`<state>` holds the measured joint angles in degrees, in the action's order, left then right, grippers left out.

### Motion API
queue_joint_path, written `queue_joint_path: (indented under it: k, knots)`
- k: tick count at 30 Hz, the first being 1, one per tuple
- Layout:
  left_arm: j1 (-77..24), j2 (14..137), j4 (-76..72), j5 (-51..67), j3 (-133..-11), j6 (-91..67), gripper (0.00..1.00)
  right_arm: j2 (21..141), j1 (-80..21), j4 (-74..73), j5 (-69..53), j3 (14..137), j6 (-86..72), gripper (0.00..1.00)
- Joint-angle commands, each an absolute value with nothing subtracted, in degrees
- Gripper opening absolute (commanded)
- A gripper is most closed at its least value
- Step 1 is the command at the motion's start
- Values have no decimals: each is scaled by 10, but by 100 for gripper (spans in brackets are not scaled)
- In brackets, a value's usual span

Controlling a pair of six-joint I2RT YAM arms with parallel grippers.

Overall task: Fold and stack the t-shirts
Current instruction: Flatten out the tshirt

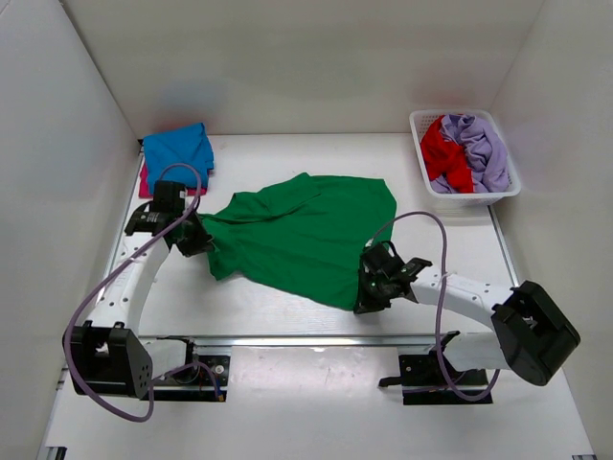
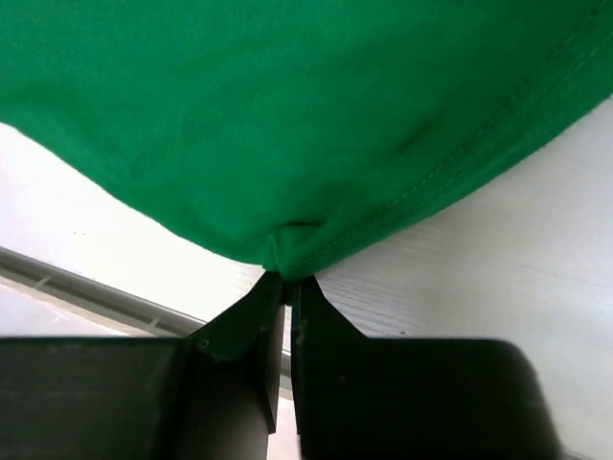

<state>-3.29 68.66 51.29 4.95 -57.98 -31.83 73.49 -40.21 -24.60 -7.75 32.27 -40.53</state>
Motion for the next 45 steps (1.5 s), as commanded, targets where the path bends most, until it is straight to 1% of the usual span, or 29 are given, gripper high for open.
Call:
queue_joint_path:
  k: [1, 2, 4, 5, 7, 8, 9, 10, 11, 13, 15, 16, 19, 21, 23, 25, 26, 28, 30, 33, 37, 41, 45]
  knots:
    - [-15, 665, 533, 54, -636, -300, 0, 752, -401, -337, 19, 319, -382, 1]
    - [-10, 669, 533, 52, -651, -294, 0, 736, -389, -356, 26, 335, -361, 0]
    - [-3, 683, 545, 42, -740, -290, 0, 699, -355, -401, 31, 400, -297, 0]
    - [-2, 688, 549, 33, -768, -289, 0, 694, -322, -410, 32, 423, -275, 0]
    - [-11, 714, 560, 2, -905, -287, 0, 669, -260, -451, 26, 529, -193, 0]
    - [-11, 720, 564, 4, -943, -289, 0, 667, -246, -461, 22, 558, -174, 0]
    - [-16, 732, 562, -43, -1016, -294, 0, 669, -219, -464, 10, 616, -143, 0]
    - [-25, 746, 559, -56, -1085, -295, 0, 674, -207, -479, 7, 678, -110, 0]
    - [-27, 755, 561, -76, -1119, -292, 0, 680, -190, -487, -21, 708, -96, 0]
    - [-25, 803, 583, -93, -1280, -283, 0, 712, -179, -519, -23, 829, -63, 0]
    - [-69, 829, 607, -163, -1364, -270, 0, 737, -204, -555, 0, 911, -52, 0]
    - [-93, 832, 605, -170, -1379, -261, 0, 752, -217, -572, 23, 968, -51, 0]
    - [-84, 802, 606, -135, -1343, -268, 0, 766, -238, -613, 32, 1060, -57, 0]
    - [-90, 776, 611, -162, -1325, -261, 0, 756, -243, -614, 45, 1083, -61, 0]
    - [-118, 745, 609, -200, -1317, -241, 0, 737, -237, -608, 39, 1085, -59, 0]
    - [-161, 711, 615, -261, -1324, -229, 0, 702, -206, -604, 5, 1086, -52, 1]
    - [-182, 698, 622, -269, -1325, -227, 0, 683, -200, -601, -11, 1084, -48, 0]
    - [-204, 664, 630, -266, -1299, -229, 0, 658, -203, -602, -10, 1077, -43, 0]
    - [-206, 611, 635, -250, -1242, -232, 0, 623, -198, -606, -18, 1054, -50, 0]
    - [-209, 564, 648, -238, -1215, -239, 0, 591, -174, -606, -35, 1021, -54, 0]
    - [-228, 566, 692, -240, -1293, -257, 0, 556, -171, -620, -32, 1020, -62, 0]
    - [-222, 602, 740, -183, -1388, -272, 0, 548, -168, -629, -57, 1062, -78, 1]
    - [-208, 619, 743, -168, -1397, -279, 0, 569, -167, -632, -50, 1094, -81, 0]
